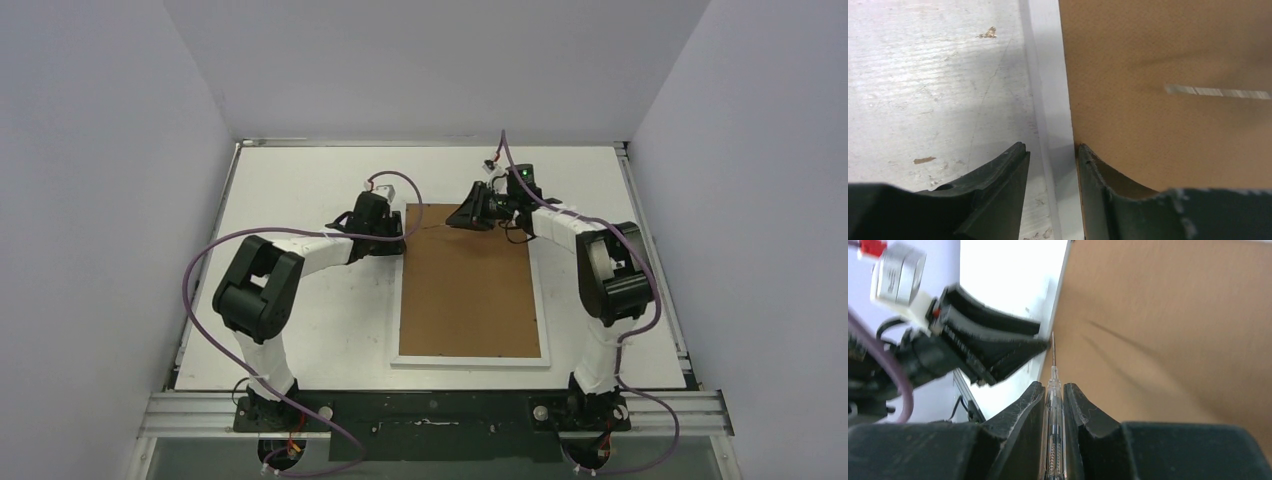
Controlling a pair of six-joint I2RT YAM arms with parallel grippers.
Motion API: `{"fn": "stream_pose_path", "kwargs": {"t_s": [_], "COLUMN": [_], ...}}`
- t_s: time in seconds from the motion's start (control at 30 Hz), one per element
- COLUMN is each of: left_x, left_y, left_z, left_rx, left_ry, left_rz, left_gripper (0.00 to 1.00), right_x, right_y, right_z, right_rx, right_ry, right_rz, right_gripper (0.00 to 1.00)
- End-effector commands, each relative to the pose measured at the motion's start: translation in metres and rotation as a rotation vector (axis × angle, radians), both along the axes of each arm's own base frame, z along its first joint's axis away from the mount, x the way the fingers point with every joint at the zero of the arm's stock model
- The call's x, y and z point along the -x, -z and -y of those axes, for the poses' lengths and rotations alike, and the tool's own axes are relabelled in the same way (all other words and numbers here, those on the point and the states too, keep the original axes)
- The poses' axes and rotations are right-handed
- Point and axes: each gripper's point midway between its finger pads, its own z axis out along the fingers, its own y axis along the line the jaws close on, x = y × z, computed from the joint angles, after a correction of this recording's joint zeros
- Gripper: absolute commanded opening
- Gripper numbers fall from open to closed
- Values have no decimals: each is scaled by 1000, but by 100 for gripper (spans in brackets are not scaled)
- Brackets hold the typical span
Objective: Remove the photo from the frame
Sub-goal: Release the photo frame item from the photo frame.
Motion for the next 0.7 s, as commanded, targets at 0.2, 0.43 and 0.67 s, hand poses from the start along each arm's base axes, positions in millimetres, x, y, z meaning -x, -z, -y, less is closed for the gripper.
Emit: {"fn": "stream_pose_path", "kwargs": {"t_s": [0.2, 0.43, 0.67], "left_x": [17, 8, -36], "left_y": [-2, -25, -66], "left_z": [17, 12, -3], "left_rx": [63, 94, 263], "left_ry": [54, 18, -67], "left_rz": [-24, 5, 129], "left_gripper": [35, 58, 60], "right_x": [-82, -100, -98], "right_y": [-1, 12, 19], "right_z": [-23, -29, -35], "right_rx": [-98, -144, -201], "right_ry": [-7, -38, -45], "right_rz": [39, -5, -78], "right_gripper": [5, 5, 5]}}
